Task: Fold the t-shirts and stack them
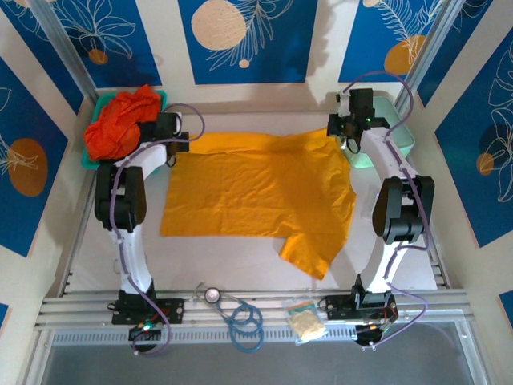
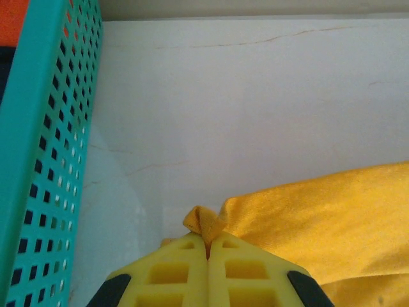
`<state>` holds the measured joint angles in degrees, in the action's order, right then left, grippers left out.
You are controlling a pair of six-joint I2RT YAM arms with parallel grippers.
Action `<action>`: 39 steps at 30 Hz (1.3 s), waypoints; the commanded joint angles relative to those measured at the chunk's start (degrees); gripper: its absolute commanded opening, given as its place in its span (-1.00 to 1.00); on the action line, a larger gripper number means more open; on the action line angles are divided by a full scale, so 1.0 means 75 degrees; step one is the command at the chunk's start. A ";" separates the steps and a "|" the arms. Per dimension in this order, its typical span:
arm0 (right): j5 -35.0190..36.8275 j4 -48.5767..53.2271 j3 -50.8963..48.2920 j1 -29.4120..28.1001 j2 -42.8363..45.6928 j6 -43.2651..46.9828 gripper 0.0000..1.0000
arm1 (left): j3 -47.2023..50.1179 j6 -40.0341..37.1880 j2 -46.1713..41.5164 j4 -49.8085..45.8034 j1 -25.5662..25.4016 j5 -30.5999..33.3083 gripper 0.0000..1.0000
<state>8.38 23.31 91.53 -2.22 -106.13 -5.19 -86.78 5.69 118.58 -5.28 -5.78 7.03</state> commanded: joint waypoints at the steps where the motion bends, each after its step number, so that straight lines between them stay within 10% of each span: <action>1: -0.0217 -0.0312 -0.0520 0.0038 0.0425 -0.0396 -1.00 | 0.0155 0.0108 -0.0498 0.0257 0.0027 -0.0243 -1.00; 37: 0.0104 0.0584 -0.3520 0.0120 0.1049 -0.1493 -1.00 | 0.1430 -0.0599 -0.0858 -0.0438 -0.0040 0.1129 -1.00; 39: 0.0087 0.0751 -0.3514 0.0121 0.1007 -0.1479 -1.00 | 0.1635 -0.0638 -0.1034 -0.0284 -0.0073 0.1059 -0.72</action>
<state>10.09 25.04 64.69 -1.63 -98.00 -15.44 -76.27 2.39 113.82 -6.85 -6.04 12.95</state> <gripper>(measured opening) 0.049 0.092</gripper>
